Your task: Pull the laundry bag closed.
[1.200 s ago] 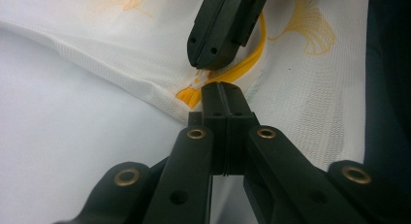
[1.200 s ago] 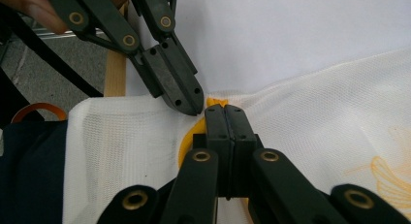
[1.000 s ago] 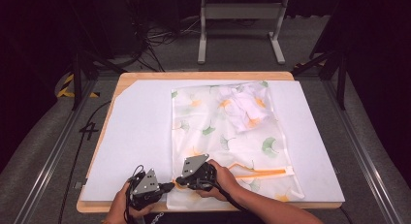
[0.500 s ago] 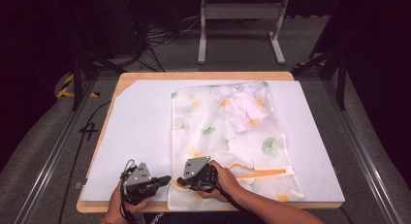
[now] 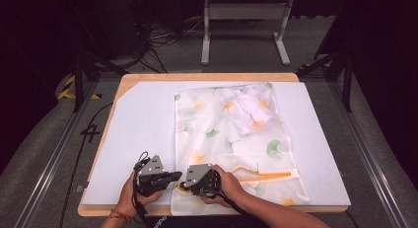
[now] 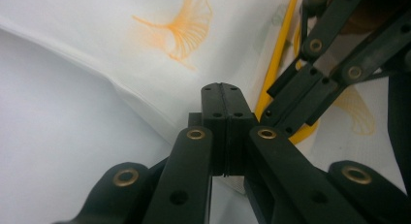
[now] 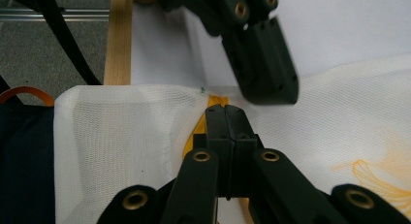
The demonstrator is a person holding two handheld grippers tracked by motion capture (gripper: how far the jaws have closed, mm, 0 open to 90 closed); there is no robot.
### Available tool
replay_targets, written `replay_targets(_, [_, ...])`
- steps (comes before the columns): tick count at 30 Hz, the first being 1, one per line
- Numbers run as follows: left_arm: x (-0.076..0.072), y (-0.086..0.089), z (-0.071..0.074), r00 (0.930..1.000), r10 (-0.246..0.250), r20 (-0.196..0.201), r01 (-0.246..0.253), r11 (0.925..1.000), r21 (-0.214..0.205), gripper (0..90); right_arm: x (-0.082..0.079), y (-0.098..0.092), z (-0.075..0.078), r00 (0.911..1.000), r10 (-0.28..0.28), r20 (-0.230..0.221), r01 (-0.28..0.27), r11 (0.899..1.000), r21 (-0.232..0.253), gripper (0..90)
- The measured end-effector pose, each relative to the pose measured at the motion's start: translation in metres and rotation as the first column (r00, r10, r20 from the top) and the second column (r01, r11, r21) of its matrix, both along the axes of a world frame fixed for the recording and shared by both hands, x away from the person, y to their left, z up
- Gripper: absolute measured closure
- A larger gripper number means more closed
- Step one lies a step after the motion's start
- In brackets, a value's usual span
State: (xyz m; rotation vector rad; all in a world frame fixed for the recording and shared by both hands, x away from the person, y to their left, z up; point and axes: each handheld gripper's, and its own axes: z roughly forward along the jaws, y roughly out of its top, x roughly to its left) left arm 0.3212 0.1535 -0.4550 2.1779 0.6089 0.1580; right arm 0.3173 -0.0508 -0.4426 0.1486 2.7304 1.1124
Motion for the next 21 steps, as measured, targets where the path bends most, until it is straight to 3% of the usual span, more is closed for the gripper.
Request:
replay_targets(2, [-0.0002, -0.0018, -0.0022, 1.0, -0.003, -0.001, 0.003, 0.9997, 0.024, 90.0, -0.0004, -0.0006, -0.0001, 1.0, 0.003, 0.003, -0.003, 1.0, 0.003, 90.0])
replay_targets(4, [-0.0014, -0.0041, -0.0025, 0.9997, -0.014, 0.022, 0.013, 0.9981, 0.06, 90.0, -0.0007, -0.0014, -0.0003, 1.0, 0.002, 0.007, -0.002, 1.0, 0.004, 90.0])
replay_targets(6, [-0.0007, -0.0032, -0.0029, 0.9996, -0.018, 0.022, 0.017, 0.9982, 0.058, 90.0, -0.0007, -0.0022, -0.0003, 0.9999, 0.006, 0.01, -0.006, 1.0, 0.003, 90.0])
replay_targets(8, [-0.0015, -0.0033, -0.0023, 0.9984, -0.034, 0.046, 0.03, 0.996, 0.084, 90.0, -0.0011, -0.0023, -0.0002, 0.9998, 0.008, 0.02, -0.008, 1.0, 0.001, 90.0])
replay_targets(21, [-0.0004, -0.0022, -0.0031, 0.998, -0.046, 0.044, 0.042, 0.9962, 0.077, 90.0, -0.0022, -0.0094, 0.0026, 0.9997, 0.006, 0.023, -0.005, 1.0, -0.011, 90.0])
